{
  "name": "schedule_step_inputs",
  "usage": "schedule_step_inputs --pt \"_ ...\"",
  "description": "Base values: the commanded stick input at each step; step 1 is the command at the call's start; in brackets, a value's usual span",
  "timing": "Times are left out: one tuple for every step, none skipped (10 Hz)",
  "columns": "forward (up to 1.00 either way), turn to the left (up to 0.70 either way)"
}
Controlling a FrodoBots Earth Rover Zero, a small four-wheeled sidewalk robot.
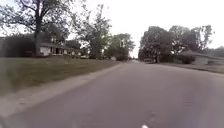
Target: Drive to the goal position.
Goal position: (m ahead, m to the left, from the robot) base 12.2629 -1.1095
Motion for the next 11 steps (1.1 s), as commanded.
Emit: schedule_step_inputs --pt "1.00 0.00" --pt "1.00 0.00" --pt "1.00 0.00" --pt "1.00 0.00" --pt "1.00 0.00" --pt "1.00 0.00" --pt "1.00 0.00" --pt "1.00 0.00" --pt "1.00 0.00" --pt "1.00 0.00" --pt "1.00 0.00"
